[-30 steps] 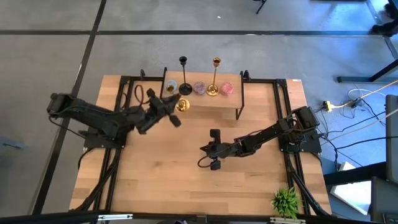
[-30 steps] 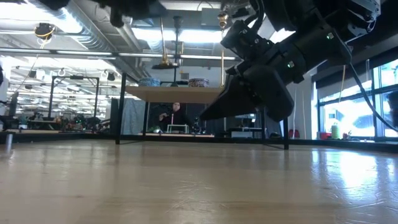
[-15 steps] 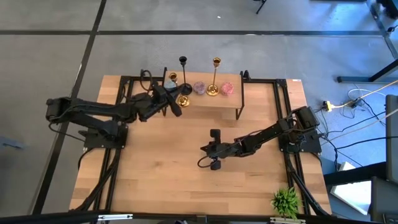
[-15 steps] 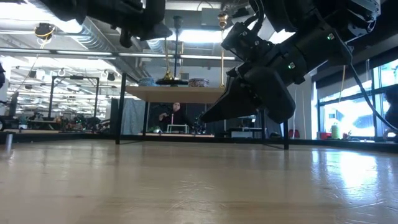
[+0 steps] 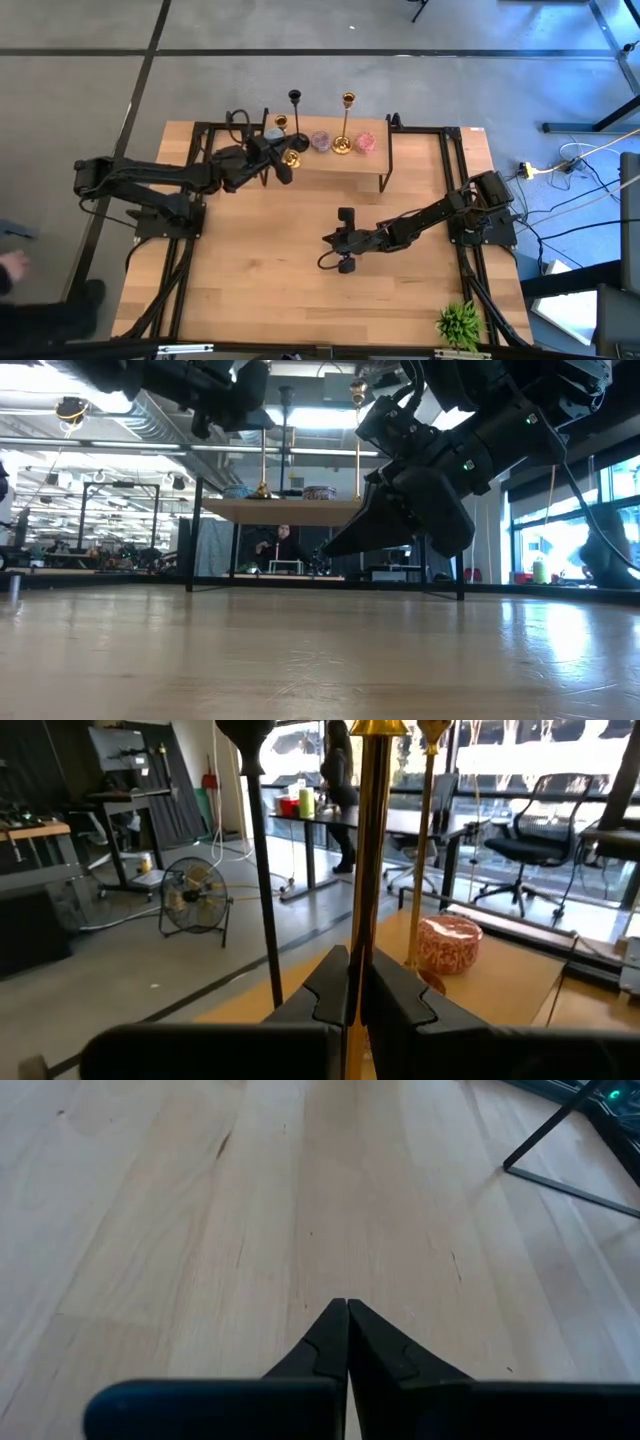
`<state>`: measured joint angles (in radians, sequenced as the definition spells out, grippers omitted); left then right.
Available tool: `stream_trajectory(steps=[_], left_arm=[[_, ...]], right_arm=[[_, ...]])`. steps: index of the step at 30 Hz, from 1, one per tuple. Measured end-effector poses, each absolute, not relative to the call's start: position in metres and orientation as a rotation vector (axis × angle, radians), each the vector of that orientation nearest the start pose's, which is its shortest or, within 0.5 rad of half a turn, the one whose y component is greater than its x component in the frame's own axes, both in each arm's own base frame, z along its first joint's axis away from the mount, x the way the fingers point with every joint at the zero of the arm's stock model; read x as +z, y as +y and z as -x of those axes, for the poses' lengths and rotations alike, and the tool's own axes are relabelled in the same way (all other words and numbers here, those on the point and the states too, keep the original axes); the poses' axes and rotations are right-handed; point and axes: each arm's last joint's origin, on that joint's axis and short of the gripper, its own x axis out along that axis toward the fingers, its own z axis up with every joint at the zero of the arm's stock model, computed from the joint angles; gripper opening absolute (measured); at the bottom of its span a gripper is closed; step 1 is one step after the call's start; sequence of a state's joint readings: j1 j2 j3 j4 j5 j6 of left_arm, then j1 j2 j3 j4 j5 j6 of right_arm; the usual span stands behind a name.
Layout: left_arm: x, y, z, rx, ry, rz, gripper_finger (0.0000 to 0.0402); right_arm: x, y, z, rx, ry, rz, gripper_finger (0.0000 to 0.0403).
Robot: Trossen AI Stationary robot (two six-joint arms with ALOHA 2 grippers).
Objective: Pick & Place candle stick holders
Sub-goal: Put the gold candle holder on the shelf
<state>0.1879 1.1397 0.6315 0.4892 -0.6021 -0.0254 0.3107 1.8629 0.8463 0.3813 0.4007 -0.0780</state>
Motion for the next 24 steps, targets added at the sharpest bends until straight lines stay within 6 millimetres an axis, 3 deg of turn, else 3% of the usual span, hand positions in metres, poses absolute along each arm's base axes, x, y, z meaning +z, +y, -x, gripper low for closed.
stream_trajectory(steps=[9,24], left_arm=[[0.292,0.063,-0.242,0.795,0.071,0.010,0.0012],[0.287,0.064,-0.240,0.834,0.111,0.045,0.0012]], right_arm=[[0.124,0.097,-0.339,-0.064,0.599,0.296,0.0006],[0.123,0.097,-0.339,-0.064,0.600,0.294,0.0006]])
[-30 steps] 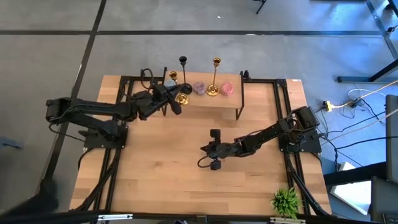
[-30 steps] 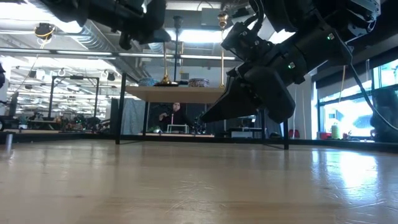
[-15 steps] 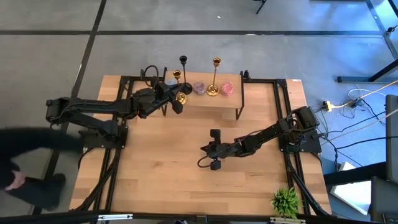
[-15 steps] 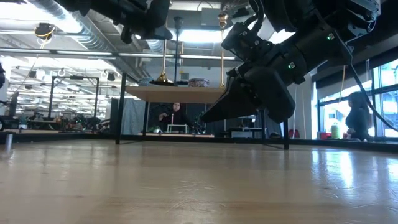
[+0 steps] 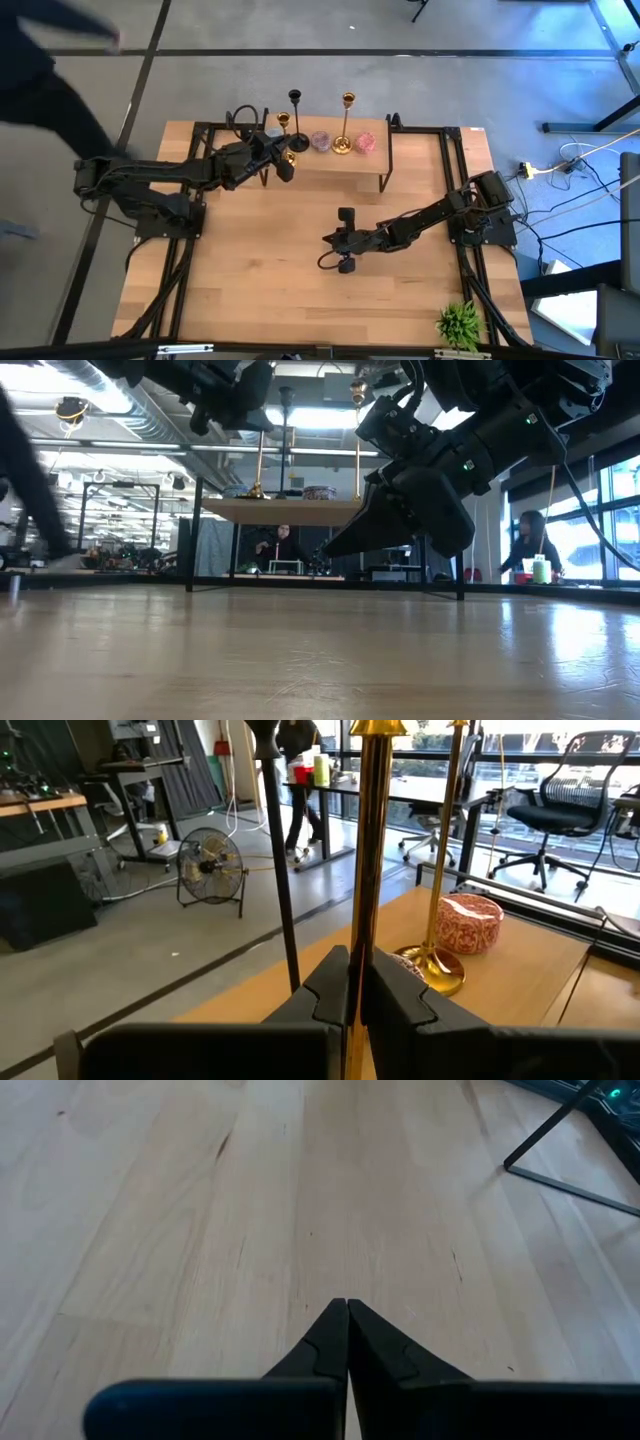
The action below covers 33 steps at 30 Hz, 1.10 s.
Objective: Pick & Place candle stick holders
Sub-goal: Put the gold candle holder on the shelf
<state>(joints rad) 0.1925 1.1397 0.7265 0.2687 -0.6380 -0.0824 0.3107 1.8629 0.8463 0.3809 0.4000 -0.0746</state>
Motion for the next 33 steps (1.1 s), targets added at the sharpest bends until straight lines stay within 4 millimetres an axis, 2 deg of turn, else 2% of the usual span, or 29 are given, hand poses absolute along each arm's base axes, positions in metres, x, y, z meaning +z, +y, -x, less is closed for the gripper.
stream_trajectory(steps=[33], left_arm=[[0.2863,0.0650,-0.2396,0.860,0.122,0.025,0.0023]], right_arm=[[0.1232,0.0968,-0.3384,-0.064,0.603,0.295,0.0006]])
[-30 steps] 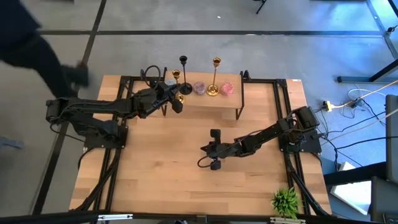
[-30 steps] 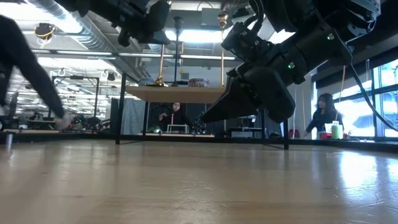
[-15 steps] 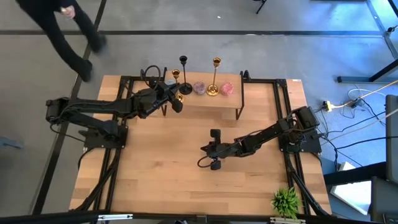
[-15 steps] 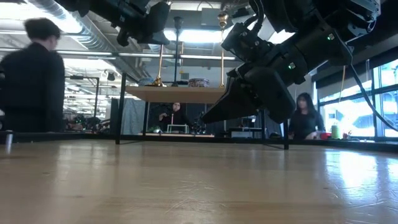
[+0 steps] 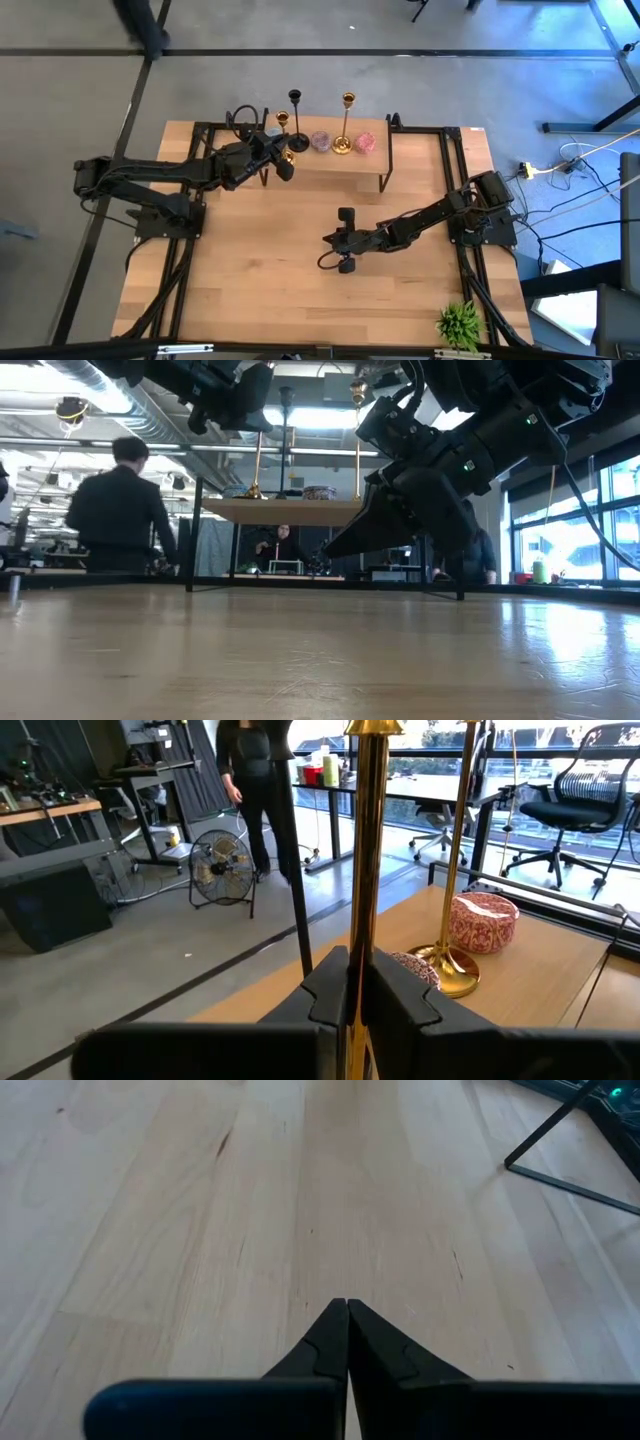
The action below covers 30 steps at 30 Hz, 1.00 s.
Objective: Pick & Place candle stick holders
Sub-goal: Put the gold candle holder on the shelf
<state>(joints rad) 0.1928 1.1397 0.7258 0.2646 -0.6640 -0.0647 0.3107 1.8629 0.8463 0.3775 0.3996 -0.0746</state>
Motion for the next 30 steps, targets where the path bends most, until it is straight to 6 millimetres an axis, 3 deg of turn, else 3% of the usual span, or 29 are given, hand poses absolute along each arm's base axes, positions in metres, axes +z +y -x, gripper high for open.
stream_trajectory(steps=[30], left_arm=[[0.2829,0.0650,-0.2385,0.906,0.145,0.022,0.0086]], right_arm=[[0.1230,0.0968,-0.3382,-0.065,0.606,0.288,0.0006]])
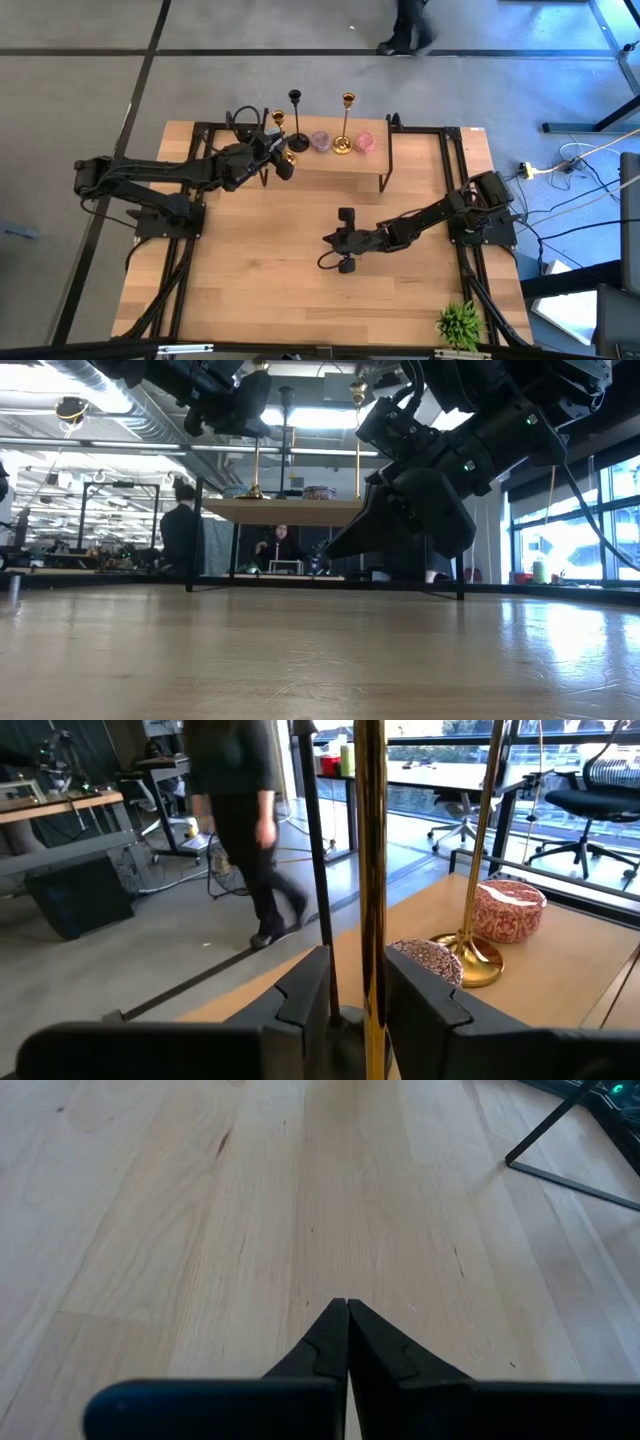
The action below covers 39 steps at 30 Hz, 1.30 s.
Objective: Pick & Place candle stick holders
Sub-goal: Put the gold candle holder on the shelf
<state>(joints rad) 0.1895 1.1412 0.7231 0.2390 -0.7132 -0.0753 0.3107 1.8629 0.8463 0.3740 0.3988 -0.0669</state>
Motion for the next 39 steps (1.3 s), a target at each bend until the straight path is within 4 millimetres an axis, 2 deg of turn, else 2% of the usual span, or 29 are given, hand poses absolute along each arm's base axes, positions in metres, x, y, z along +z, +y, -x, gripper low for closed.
stream_trajectory(steps=[10,22,31,36,39], left_arm=[[0.288,0.056,-0.236,0.922,0.143,-0.015,0.0088],[0.305,0.041,-0.210,0.876,0.116,0.023,0.0089],[0.294,0.028,-0.207,0.812,0.216,0.061,0.0089],[0.278,0.023,-0.209,0.754,0.346,0.066,0.0086],[0.267,0.021,-0.211,0.743,0.433,0.062,0.0069]], right_arm=[[0.123,0.097,-0.338,-0.064,0.606,0.287,0.0006],[0.123,0.097,-0.338,-0.063,0.603,0.282,0.0006],[0.123,0.097,-0.339,-0.061,0.599,0.276,0.0006],[0.124,0.097,-0.339,-0.061,0.596,0.275,0.0006],[0.124,0.097,-0.339,-0.061,0.596,0.275,0.0006]])
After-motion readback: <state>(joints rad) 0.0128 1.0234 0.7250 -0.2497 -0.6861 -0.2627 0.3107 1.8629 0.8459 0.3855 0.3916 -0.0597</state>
